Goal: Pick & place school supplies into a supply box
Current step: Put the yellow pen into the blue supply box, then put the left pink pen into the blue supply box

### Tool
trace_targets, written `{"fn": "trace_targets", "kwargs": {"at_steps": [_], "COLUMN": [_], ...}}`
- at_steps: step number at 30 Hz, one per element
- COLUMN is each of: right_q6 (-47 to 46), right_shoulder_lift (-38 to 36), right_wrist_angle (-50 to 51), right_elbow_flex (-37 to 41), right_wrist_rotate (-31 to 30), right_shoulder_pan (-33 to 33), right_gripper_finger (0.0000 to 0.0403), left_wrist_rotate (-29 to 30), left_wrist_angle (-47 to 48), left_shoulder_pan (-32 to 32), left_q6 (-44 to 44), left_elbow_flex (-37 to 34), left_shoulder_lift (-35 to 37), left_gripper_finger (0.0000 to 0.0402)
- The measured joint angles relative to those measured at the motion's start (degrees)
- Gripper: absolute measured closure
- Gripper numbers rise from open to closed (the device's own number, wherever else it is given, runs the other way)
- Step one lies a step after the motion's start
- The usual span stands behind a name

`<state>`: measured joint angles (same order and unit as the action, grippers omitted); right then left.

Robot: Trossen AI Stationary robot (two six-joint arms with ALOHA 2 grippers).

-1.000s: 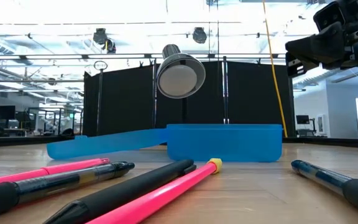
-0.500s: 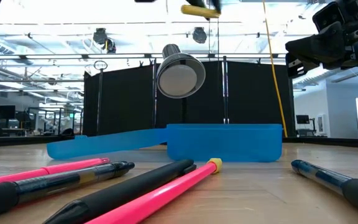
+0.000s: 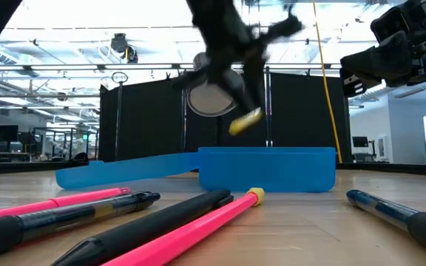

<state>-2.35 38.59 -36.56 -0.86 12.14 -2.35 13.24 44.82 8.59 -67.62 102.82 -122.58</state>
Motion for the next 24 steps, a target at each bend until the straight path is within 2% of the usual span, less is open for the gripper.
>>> {"fn": "trace_targets", "kwargs": {"at_steps": [6, 10, 17, 24], "right_q6": [0.14, 0.95, 1.85, 4.91], "right_shoulder_lift": [0.0, 0.0, 0.0, 0.0], "right_wrist_angle": [0.0, 0.15, 0.44, 0.94], "right_elbow_flex": [0.0, 0.0, 0.02, 0.01], "right_wrist_rotate": [0.0, 0.02, 0.0, 0.0], "right_shoulder_pan": [0.0, 0.0, 0.0, 0.0], "right_gripper_finger": [0.0403, 0.0403, 0.0403, 0.0403], "left_wrist_rotate": [-1.55, -1.76, -0.92, -0.73], "left_wrist_angle": [-3.13, -3.07, -1.7, 1.61], "left_shoulder_pan": [-3.35, -4.56, -4.91, -4.86], "left_q6": [-1.1, -0.41, -3.31, -3.9], "left_elbow_flex": [-5.72, -5.97, -5.96, -5.96], "left_shoulder_lift": [-0.02, -0.02, 0.07, 0.07], "left_gripper_finger": [0.0355, 0.036, 0.0398, 0.0396]}}
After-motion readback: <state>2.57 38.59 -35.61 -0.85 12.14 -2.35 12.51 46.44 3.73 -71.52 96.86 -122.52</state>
